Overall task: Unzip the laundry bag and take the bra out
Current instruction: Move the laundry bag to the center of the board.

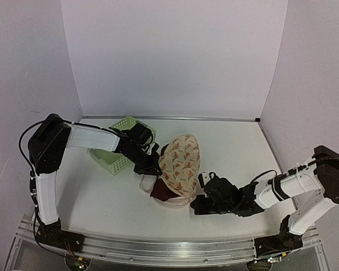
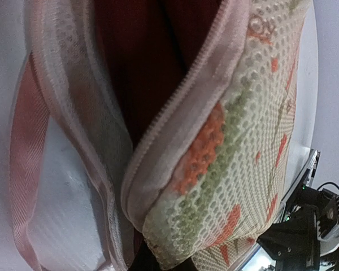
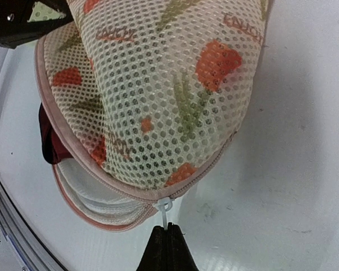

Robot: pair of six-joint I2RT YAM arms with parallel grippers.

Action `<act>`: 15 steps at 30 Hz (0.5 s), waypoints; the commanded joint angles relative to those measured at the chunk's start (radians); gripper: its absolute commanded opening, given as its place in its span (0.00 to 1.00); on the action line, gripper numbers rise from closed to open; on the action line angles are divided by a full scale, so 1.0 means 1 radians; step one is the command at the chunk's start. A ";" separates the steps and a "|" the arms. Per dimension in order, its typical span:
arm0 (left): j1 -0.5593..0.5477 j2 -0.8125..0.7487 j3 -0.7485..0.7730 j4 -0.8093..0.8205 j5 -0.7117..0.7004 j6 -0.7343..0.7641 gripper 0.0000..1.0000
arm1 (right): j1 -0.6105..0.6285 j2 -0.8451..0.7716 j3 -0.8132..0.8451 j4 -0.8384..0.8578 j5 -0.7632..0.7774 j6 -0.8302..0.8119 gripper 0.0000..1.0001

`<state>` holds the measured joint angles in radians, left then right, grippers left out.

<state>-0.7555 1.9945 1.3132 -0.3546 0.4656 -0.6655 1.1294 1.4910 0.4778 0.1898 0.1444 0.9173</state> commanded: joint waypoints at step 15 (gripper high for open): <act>0.061 -0.228 -0.041 -0.230 -0.160 0.103 0.24 | 0.010 0.274 0.330 -0.047 -0.014 -0.018 0.00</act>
<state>-0.6983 1.9087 1.3262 -0.5449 0.3267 -0.5808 1.1336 1.7390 0.7364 0.1627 0.1230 0.9031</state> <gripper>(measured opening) 0.229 0.007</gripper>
